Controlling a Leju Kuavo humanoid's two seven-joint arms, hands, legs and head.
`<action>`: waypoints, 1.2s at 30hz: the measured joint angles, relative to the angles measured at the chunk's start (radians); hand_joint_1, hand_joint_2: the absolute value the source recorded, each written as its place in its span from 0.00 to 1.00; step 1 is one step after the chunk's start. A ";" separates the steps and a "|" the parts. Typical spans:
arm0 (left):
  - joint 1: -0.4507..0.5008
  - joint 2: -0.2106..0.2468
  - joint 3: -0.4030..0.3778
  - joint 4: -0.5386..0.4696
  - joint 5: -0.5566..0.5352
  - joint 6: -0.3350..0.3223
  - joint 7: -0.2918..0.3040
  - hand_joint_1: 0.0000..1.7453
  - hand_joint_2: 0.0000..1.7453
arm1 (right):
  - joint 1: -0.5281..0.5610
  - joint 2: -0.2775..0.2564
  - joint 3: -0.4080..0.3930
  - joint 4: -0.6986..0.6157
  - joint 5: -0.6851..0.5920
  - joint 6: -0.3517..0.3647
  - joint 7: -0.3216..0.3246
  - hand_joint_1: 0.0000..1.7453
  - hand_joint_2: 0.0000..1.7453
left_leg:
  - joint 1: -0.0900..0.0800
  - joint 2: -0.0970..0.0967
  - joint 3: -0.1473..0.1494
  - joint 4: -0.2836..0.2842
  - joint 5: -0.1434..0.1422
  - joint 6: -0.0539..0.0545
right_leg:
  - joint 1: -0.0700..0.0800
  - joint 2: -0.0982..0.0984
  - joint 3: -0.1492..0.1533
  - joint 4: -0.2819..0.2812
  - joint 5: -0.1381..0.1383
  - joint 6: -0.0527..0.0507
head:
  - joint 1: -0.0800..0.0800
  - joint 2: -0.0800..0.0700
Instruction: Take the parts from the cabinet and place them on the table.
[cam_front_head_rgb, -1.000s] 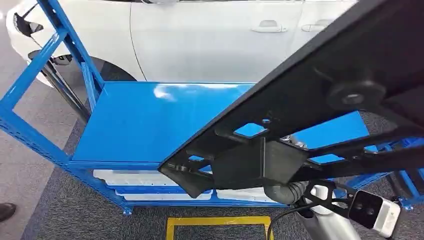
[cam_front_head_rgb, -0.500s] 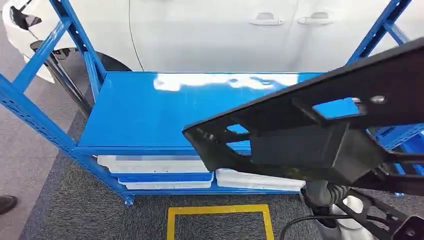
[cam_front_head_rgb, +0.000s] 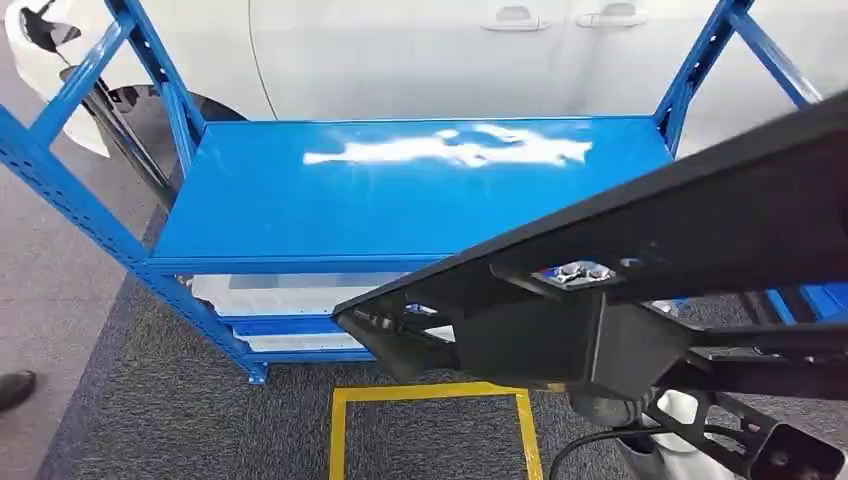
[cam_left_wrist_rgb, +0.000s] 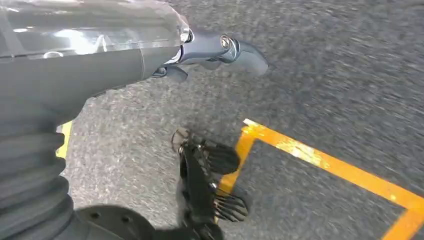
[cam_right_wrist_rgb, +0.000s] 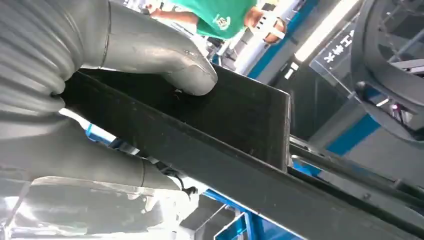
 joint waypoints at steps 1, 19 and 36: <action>0.002 -0.001 0.003 0.000 0.000 0.000 0.007 0.00 1.00 | -0.005 0.000 0.000 0.006 0.003 -0.001 0.000 1.00 1.00 | -0.001 -0.001 -0.013 0.015 0.012 0.007 | -0.002 -0.003 0.003 -0.004 0.010 0.005 | 0.000 0.000; 0.005 0.008 0.054 0.000 0.040 -0.003 -0.023 0.00 1.00 | -0.015 0.001 -0.008 0.047 0.028 0.024 0.000 1.00 1.00 | -0.006 0.012 -0.180 0.016 0.190 0.003 | -0.005 -0.003 0.194 -0.041 -0.132 -0.005 | 0.000 0.000; 0.002 -0.017 0.077 0.000 0.028 0.000 -0.023 0.00 1.00 | -0.021 -0.002 0.033 0.167 0.029 -0.008 0.000 1.00 1.00 | 0.002 0.003 -0.036 -0.003 0.055 0.036 | -0.013 -0.002 -0.013 0.039 -0.059 0.028 | 0.000 0.000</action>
